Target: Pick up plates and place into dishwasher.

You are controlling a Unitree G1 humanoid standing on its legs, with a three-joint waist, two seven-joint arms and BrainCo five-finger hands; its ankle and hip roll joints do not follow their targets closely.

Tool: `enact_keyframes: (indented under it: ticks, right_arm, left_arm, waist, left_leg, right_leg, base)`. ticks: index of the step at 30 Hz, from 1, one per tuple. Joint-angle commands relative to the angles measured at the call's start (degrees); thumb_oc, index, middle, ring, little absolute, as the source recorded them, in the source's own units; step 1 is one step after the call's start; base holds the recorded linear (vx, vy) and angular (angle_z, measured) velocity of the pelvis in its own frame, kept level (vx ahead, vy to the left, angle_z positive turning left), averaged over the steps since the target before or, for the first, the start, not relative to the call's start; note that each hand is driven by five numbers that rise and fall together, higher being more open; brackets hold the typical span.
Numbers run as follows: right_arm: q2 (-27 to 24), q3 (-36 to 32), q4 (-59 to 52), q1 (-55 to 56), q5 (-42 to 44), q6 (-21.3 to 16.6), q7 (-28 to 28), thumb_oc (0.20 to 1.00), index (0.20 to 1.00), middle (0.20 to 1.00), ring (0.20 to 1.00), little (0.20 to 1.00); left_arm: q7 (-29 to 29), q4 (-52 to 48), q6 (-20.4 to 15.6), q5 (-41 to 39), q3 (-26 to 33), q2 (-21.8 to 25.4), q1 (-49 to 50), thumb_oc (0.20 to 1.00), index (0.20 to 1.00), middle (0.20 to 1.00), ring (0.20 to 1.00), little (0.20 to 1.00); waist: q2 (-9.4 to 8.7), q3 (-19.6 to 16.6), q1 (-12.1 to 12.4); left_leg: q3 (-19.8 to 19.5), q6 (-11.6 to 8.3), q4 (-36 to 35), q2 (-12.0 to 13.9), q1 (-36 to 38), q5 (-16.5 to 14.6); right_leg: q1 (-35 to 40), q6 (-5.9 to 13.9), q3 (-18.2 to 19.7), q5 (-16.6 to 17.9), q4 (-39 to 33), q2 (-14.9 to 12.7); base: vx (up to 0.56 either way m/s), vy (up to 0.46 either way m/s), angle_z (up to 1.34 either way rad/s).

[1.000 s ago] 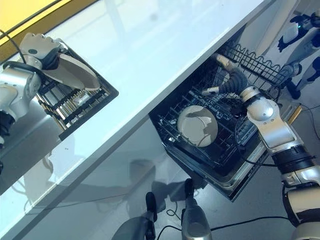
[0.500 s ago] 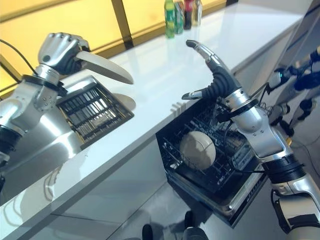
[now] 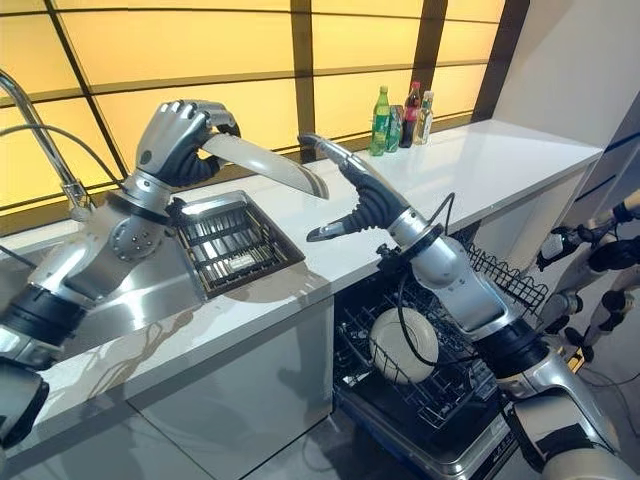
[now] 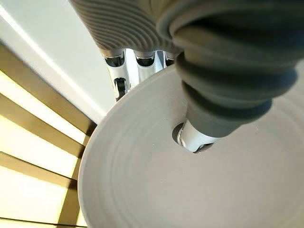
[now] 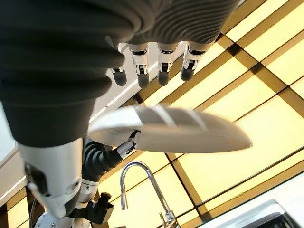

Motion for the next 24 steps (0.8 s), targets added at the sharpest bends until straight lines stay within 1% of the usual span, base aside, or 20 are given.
enact_keyframes:
  ticks: [1,3,7,9,10,11,12,14,18,21,22,24]
  right_arm:
    - [-0.4,1.1,1.6,-8.0,-0.2,0.9,-3.0,1.0,1.0,1.0,1.0,1.0]
    - [0.7,1.9,2.9,-8.7,-1.4,1.5,-3.9,1.0,1.0,1.0,1.0,1.0]
    - [2.3,2.4,4.5,-9.7,-0.3,1.9,-4.8,1.0,1.0,1.0,1.0,1.0]
    - [2.9,2.3,5.5,-9.8,0.1,1.3,-6.3,1.0,1.0,1.0,1.0,1.0]
    - [3.1,2.2,5.8,-9.8,0.1,0.9,-7.3,0.875,0.875,0.875,0.875,0.875]
    - [3.4,2.0,6.0,-9.7,0.0,0.7,-8.1,0.573,0.573,0.573,0.573,0.573]
    - [4.0,1.1,6.3,-9.6,0.6,0.2,-9.1,0.2,0.2,0.2,0.2,0.2]
    - [4.8,-0.1,6.6,-8.9,-0.2,-0.5,-11.1,0.2,0.2,0.2,0.2,0.2]
    - [4.8,-2.2,6.5,-7.6,-2.0,-1.5,-13.9,0.2,0.2,0.2,0.2,0.2]
    - [4.3,-3.5,5.9,-5.4,-3.2,-2.3,-14.7,0.2,0.2,0.2,0.2,0.2]
    - [4.1,-3.9,5.7,-4.9,-3.2,-2.2,-14.6,0.2,0.2,0.2,0.2,0.2]
    - [3.3,-4.6,5.6,-3.5,-3.5,-2.3,-14.1,0.2,0.2,0.2,0.2,0.2]
  left_arm:
    - [-0.4,-2.2,-0.5,-5.7,3.4,-2.3,-1.4,0.2,0.2,0.2,0.2,0.2]
    - [-1.3,-3.6,-0.2,-6.5,3.1,-4.4,-0.6,0.2,0.2,0.2,0.2,0.2]
    - [-2.6,-5.0,-0.1,-8.6,3.0,-7.5,1.1,0.2,0.2,0.2,0.2,0.2]
    - [-3.2,-5.4,-0.5,-9.4,2.8,-8.8,2.1,0.2,0.2,0.2,0.2,0.2]
    - [-3.3,-5.5,-0.7,-9.8,2.7,-9.3,2.5,0.2,0.2,0.2,0.2,0.2]
    - [-3.5,-5.6,-0.9,-10.1,2.7,-9.7,2.8,0.2,0.2,0.2,0.2,0.2]
    - [-4.3,-5.9,-1.3,-10.8,2.7,-10.5,3.6,0.2,0.2,0.2,0.2,0.2]
    - [-4.9,-6.5,-1.7,-10.2,2.6,-11.4,4.9,0.2,0.2,0.2,0.2,0.2]
    - [-6.8,-7.4,-2.1,-10.3,2.5,-11.8,6.6,0.2,0.2,0.2,0.2,0.2]
    - [-7.5,-8.4,-2.7,-9.9,2.6,-11.4,8.4,0.2,0.2,0.2,0.2,0.2]
    - [-7.8,-8.6,-3.0,-9.8,2.7,-11.3,8.8,0.2,0.2,0.2,0.2,0.2]
    - [-8.1,-8.8,-4.0,-9.8,2.8,-10.7,9.6,0.2,0.2,0.2,0.2,0.2]
  waist:
    - [1.54,2.2,1.9]
    - [1.38,2.3,2.2]
    - [0.99,2.2,2.8]
    - [0.86,2.2,3.1]
    - [0.82,2.3,3.1]
    - [0.8,2.3,3.2]
    - [0.77,2.4,3.3]
    - [0.71,2.5,3.4]
    - [0.74,2.7,3.3]
    - [0.7,2.8,3.0]
    - [0.61,2.9,2.9]
    - [0.52,2.9,2.6]
  left_leg:
    - [0.8,1.83,1.5,-4.1,0.3,-8.3]
    - [0.4,1.94,1.5,-4.1,0.5,-8.3]
    - [-0.2,2.06,1.5,-4.2,0.7,-8.4]
    - [-0.4,2.15,1.4,-4.2,0.8,-8.4]
    - [-0.5,2.2,1.4,-4.2,0.8,-8.5]
    - [-0.6,2.23,1.4,-4.2,0.8,-8.5]
    - [-0.7,2.33,1.4,-4.2,0.9,-8.5]
    - [-0.8,2.46,1.4,-4.2,0.9,-8.7]
    - [-0.7,2.69,1.4,-4.3,1.0,-8.9]
    - [-0.3,2.86,1.4,-4.2,1.2,-9.0]
    - [-0.1,2.96,1.6,-4.3,0.7,-8.6]
    - [0.2,3.03,1.6,-4.2,0.8,-8.7]
  right_leg:
    - [4.1,4.88,-0.9,-9.9,1.0,-0.5]
    - [4.3,4.77,-1.0,-9.9,1.0,-0.4]
    - [4.7,4.71,-1.0,-9.9,0.9,-0.4]
    - [4.8,4.63,-1.1,-10.0,0.9,-0.3]
    - [4.8,4.6,-1.1,-10.0,0.9,-0.3]
    - [4.8,4.59,-1.1,-10.0,0.9,-0.3]
    - [4.9,4.56,-1.1,-10.0,0.9,-0.3]
    - [4.9,4.56,-1.0,-10.0,0.9,-0.3]
    - [4.9,4.63,-0.6,-10.0,0.9,-0.2]
    - [4.8,4.72,-0.2,-9.9,0.8,-0.1]
    - [4.4,4.65,-0.2,-9.4,0.8,-0.2]
    - [4.3,4.64,0.2,-9.3,0.8,-0.1]
  base:
    - [0.02,-0.044,0.0]
    - [0.02,-0.034,0.03]
    - [0.02,-0.031,0.05]
    - [0.02,-0.031,0.04]
    - [0.02,-0.032,0.03]
    - [0.0,0.0,0.0]
    - [0.02,-0.028,0.04]
    - [0.02,-0.024,0.07]
    - [0.0,-0.008,0.02]
    - [0.0,0.0,0.0]
    - [0.0,0.0,0.0]
    - [0.01,-0.016,-0.01]
